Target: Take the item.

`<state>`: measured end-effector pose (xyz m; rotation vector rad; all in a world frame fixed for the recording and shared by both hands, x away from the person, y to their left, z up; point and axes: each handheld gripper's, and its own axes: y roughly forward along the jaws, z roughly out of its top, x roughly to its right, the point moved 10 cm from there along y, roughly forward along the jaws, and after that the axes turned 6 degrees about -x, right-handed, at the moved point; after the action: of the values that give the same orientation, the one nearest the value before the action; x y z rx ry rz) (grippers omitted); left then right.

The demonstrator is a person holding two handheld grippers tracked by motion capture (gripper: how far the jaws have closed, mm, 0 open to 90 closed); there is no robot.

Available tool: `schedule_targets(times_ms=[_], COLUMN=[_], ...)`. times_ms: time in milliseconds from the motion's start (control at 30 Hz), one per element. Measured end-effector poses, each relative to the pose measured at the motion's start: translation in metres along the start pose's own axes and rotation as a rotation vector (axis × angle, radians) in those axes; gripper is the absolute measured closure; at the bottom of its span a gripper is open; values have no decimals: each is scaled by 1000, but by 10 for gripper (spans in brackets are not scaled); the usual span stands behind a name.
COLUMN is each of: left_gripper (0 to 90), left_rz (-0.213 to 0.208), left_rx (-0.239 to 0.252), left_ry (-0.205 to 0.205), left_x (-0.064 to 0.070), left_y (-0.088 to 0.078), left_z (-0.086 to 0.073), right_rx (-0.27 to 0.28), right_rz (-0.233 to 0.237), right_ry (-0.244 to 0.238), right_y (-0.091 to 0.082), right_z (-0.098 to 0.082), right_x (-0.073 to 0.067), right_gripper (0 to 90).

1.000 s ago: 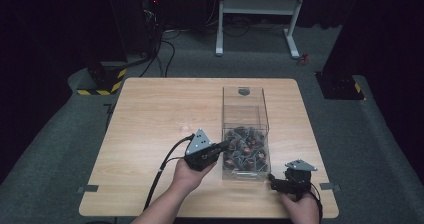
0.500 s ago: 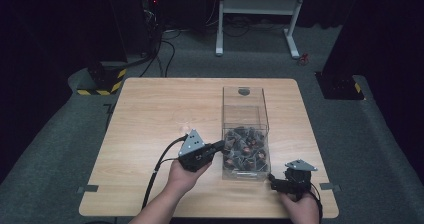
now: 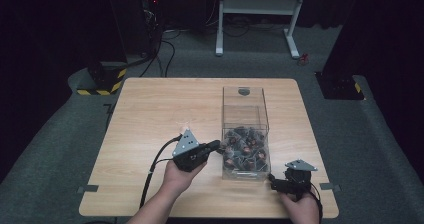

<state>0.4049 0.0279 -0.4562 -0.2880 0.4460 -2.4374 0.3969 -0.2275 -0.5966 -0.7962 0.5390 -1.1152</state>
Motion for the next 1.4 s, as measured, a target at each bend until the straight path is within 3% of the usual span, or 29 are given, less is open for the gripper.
schedule_targets(times_ms=[1400], left_gripper=[900], left_rz=[71], left_rx=[7], left_ry=[-6], left_x=[-30], left_y=[-24], left_z=[-5], right_rx=[2], right_rz=[0], right_ry=[0], right_y=[0], right_z=[0], right_x=[0], right_gripper=[75])
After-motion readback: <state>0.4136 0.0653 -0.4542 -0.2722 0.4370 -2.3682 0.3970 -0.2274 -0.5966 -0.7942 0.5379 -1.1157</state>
